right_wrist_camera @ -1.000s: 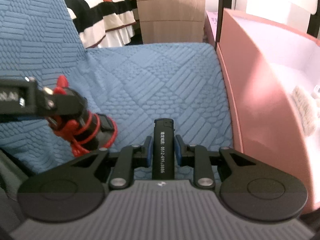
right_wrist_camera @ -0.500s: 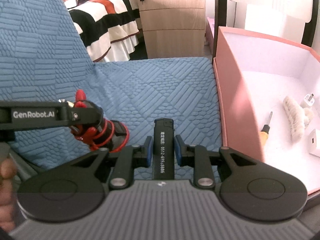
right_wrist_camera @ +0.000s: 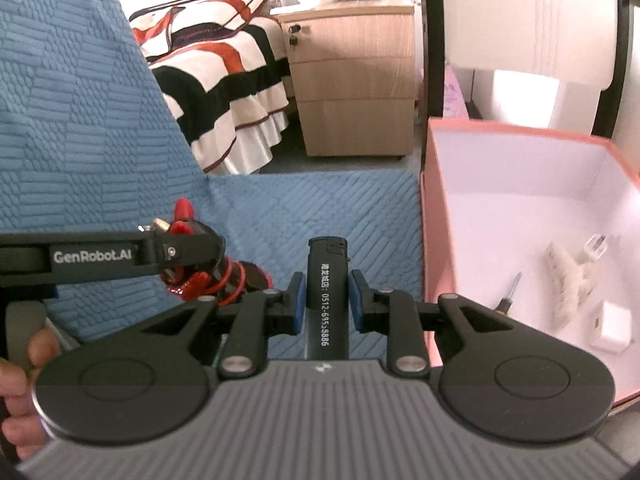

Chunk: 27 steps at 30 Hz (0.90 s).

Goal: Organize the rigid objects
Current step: 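Carry the USB stick in the right tool while the left carries the figurine into the pink box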

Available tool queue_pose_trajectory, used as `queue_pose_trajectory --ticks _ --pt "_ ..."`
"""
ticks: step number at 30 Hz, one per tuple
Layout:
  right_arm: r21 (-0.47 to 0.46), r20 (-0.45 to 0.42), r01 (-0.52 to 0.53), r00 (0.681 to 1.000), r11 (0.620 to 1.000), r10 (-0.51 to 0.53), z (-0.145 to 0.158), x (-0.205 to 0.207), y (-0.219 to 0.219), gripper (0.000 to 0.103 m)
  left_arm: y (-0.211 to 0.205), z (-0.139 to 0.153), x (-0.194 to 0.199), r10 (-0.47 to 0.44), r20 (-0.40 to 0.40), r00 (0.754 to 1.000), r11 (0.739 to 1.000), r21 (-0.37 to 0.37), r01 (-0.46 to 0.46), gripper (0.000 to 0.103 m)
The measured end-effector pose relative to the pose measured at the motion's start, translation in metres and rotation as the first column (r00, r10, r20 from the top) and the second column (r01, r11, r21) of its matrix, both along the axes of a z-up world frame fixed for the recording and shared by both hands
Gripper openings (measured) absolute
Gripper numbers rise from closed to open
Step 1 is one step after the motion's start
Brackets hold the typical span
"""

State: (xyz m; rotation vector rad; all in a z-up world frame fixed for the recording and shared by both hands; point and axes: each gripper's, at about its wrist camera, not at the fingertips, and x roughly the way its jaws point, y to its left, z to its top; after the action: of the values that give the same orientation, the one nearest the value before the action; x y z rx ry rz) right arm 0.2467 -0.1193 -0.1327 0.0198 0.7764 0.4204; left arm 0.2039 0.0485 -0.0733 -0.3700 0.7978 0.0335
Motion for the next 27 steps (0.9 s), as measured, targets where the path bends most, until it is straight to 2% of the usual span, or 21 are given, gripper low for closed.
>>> queue_pose_trajectory --ticks 12,18,27 --pt "0.031 0.065 0.03 0.997 0.999 -0.032 0.052 0.014 -0.032 0.026 -0.023 0.051 0.016 -0.035 0.068 0.997 0.999 0.003 0.035 0.058" --pt "0.035 0.109 0.044 0.993 0.998 -0.048 0.073 0.013 -0.05 0.026 -0.034 0.074 0.025 -0.058 0.1 0.993 0.998 -0.02 0.06 0.058" --pt "0.043 0.151 0.081 0.985 0.996 -0.087 0.092 0.018 -0.078 0.026 -0.069 0.105 0.035 -0.101 0.147 0.984 0.995 -0.008 0.103 0.058"
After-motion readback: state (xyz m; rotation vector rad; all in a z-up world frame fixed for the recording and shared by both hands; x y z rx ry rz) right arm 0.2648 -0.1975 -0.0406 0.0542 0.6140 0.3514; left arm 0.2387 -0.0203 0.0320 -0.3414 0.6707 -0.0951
